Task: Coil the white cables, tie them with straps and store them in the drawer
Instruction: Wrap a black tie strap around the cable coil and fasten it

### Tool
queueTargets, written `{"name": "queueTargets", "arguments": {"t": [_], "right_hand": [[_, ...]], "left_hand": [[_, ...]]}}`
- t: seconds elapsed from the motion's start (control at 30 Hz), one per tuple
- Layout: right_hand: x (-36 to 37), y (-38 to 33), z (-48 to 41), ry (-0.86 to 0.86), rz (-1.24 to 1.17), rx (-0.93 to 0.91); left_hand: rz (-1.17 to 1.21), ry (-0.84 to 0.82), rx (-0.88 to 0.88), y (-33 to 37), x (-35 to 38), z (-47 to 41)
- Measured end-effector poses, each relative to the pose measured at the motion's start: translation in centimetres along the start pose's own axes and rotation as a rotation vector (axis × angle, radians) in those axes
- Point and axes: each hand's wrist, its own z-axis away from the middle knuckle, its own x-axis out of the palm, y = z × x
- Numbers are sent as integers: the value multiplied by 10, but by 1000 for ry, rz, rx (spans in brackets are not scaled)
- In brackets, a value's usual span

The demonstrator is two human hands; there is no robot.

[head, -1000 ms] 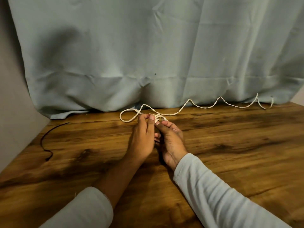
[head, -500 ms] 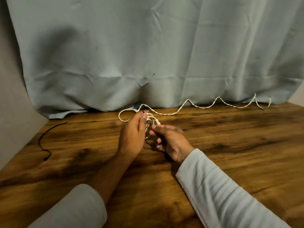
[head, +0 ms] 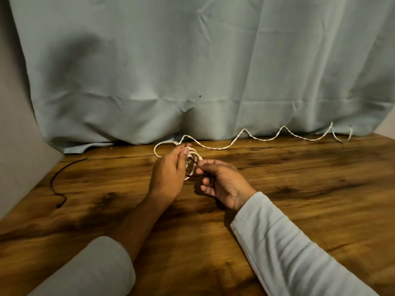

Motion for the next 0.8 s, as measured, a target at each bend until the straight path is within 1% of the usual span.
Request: {"name": "queueTargets", "arguments": {"t": [0.1,0.17,0.23,0.33,0.43,0.5,0.57,0.63,0.7,0.8], "right_hand": [[-7,-9,1,-42,-68,14],[-9,-12,3,-113,-104,51],[-10,-13,3,-160,-128,91],[-11,-12,2,-141,-70,114],[-11,-11,1,-113,-12,98],[-11,-10,0,-78,30,80],[-12,-10,-1,-46,39,66],[-14,-12,-1,-65,-29,70],[-15,-14,1,-121,-84,59],[-14,-19,4,-190,-149,-7]], "left_hand": [[-111,27,38,-12,-10,-5],[-223,30,81,-14,-13,-6],[-263,48,96,-13,-14,-7],[-149,73,7,-11,-13,-7],[65,32,-102,-16,-8,-8],[240,14,-230,-19,-6,-9],[359,34,-338,-20,-7,-10],[382,36,-359,-23,-9,-11],[366,36,-359,-28,-10,-12],[296,65,-355,-31,-12,-14]]}}
